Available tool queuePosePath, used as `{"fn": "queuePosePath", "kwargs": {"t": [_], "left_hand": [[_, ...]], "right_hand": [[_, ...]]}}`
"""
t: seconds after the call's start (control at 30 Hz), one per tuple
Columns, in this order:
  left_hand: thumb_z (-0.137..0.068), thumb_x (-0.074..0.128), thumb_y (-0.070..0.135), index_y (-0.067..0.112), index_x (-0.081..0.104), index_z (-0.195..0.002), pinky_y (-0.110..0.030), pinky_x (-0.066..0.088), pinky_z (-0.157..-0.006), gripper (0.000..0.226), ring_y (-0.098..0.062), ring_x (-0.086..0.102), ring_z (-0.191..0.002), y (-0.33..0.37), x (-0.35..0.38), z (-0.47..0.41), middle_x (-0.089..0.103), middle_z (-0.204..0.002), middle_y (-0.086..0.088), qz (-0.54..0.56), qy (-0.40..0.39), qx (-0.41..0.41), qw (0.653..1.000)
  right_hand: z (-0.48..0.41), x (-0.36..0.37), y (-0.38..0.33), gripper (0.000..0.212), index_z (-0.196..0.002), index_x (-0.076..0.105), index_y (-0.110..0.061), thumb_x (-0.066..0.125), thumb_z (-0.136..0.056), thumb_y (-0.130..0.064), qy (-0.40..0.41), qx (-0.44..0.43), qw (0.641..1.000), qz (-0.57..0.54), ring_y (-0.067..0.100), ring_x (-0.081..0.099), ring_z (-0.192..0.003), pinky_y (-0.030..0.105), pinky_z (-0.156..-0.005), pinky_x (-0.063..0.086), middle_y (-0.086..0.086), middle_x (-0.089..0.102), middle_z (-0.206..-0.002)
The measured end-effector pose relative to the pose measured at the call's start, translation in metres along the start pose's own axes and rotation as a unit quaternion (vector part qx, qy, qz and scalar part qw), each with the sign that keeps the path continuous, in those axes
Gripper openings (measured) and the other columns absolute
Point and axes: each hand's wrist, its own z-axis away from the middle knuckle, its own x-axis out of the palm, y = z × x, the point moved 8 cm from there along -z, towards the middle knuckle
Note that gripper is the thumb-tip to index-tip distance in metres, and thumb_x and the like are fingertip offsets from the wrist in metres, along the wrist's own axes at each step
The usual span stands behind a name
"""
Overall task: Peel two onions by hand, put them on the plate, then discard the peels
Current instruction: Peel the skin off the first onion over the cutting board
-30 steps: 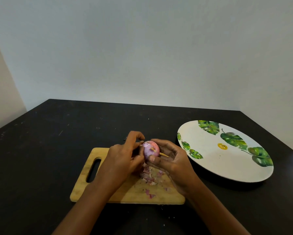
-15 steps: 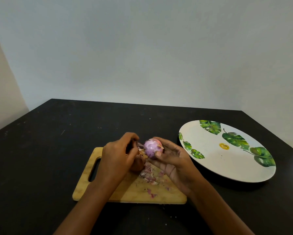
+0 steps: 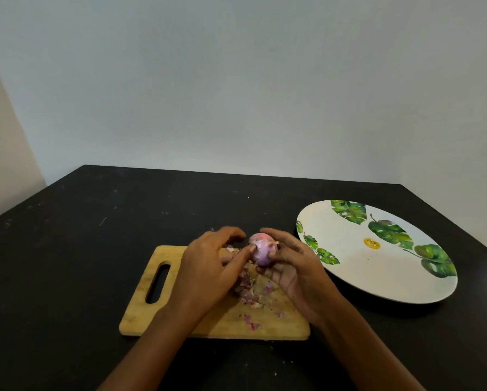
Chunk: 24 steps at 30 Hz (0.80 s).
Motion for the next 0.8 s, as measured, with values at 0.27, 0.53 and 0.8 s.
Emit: {"fn": "queuePosePath", "kwargs": {"t": [0.27, 0.53, 0.8], "left_hand": [[-0.076, 0.069, 0.026, 0.025, 0.065, -0.096, -0.008, 0.050, -0.069, 0.021, 0.005, 0.061, -0.083, 0.001, -0.002, 0.000, 0.067, -0.086, 0.013, 0.080, -0.017, -0.043, 0.996], [-0.065, 0.079, 0.017, 0.032, 0.043, -0.090, -0.008, 0.051, -0.061, 0.046, 0.000, 0.064, -0.075, -0.003, 0.000, 0.003, 0.062, -0.082, 0.015, 0.089, -0.010, -0.101, 0.991], [-0.067, 0.078, 0.017, 0.025, 0.036, -0.086, -0.027, 0.058, -0.065, 0.047, -0.010, 0.064, -0.078, -0.005, 0.000, 0.003, 0.064, -0.085, 0.001, 0.065, -0.021, -0.107, 0.992]], "right_hand": [[0.004, 0.008, -0.004, 0.043, -0.111, 0.068, -0.020, 0.080, -0.071, -0.011, -0.036, -0.054, 0.990, 0.127, 0.021, 0.066, -0.108, 0.033, -0.085, 0.056, 0.003, 0.071, -0.113], [0.008, 0.010, -0.014, 0.048, -0.108, 0.063, -0.028, 0.079, -0.072, -0.001, -0.026, -0.138, 0.958, 0.251, 0.008, 0.065, -0.107, 0.020, -0.081, 0.054, -0.009, 0.069, -0.112], [0.006, 0.009, -0.014, 0.049, -0.110, 0.064, -0.024, 0.079, -0.070, -0.001, -0.051, -0.127, 0.960, 0.246, 0.014, 0.066, -0.108, 0.027, -0.087, 0.055, -0.006, 0.071, -0.111]]}}
